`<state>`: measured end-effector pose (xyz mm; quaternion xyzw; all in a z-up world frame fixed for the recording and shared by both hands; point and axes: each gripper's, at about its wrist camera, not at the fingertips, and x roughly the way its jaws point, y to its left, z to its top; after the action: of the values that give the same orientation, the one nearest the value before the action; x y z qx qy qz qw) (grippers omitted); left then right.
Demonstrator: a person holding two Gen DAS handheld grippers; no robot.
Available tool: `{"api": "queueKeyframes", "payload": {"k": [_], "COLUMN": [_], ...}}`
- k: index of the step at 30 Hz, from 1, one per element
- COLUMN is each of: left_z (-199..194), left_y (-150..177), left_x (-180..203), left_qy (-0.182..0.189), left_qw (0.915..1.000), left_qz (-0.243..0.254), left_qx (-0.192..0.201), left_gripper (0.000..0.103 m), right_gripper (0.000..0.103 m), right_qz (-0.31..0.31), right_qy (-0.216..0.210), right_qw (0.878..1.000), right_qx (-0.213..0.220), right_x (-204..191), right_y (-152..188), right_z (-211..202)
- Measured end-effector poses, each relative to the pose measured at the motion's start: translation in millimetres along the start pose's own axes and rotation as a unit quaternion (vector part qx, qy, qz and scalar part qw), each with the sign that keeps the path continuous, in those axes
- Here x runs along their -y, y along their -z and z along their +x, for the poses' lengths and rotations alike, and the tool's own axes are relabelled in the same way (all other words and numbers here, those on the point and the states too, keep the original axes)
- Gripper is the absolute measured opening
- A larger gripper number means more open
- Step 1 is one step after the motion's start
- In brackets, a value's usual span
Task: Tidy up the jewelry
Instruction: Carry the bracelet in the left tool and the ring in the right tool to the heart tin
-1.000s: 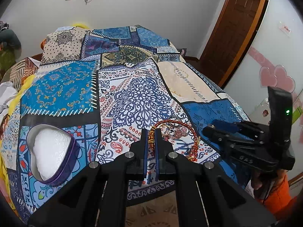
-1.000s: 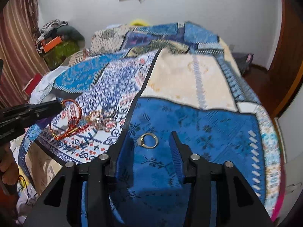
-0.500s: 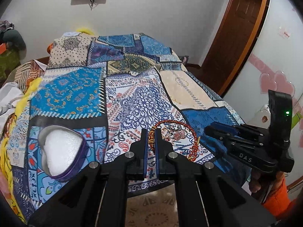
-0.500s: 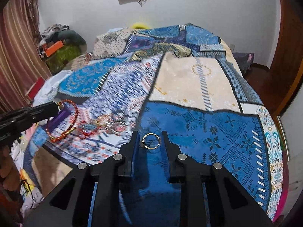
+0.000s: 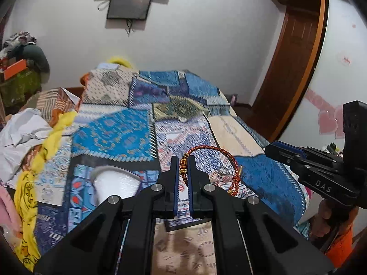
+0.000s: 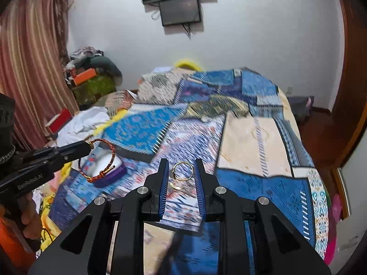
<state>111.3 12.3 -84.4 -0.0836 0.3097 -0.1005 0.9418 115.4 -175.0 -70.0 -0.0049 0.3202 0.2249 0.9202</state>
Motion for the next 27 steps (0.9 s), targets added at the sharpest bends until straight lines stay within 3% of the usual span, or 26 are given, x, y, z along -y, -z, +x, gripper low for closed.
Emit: {"api": "queueKeyframes", "payload": {"k": [13, 19, 27], "left_z": [-46.3, -47.8, -15.9], "left_y": [1.6, 8.0, 18.9], "left_x": [-48.9, -76.3, -113.8], "left_qy": [-0.046, -0.067, -0.068], "left_qw": [0.9979, 0.9966, 0.9961], "left_qz": [-0.017, -0.026, -0.055], "left_qx": [0.043, 0.040, 0.004], "left_gripper": [0.005, 0.005, 0.005], "right_gripper": [0.020, 0.020, 0.020], "right_qz": [-0.035, -0.050, -0.069], "right_qy": [-0.044, -0.068, -0.075], "right_qw": [0.998, 0.996, 0.995], "right_qx": [0.028, 0.014, -0.023], "right_x": [-66.1, -93.3, -115.4], "right_y": [-18.1, -20.5, -18.1], "right_z": [0.7, 23.7, 63.5]}}
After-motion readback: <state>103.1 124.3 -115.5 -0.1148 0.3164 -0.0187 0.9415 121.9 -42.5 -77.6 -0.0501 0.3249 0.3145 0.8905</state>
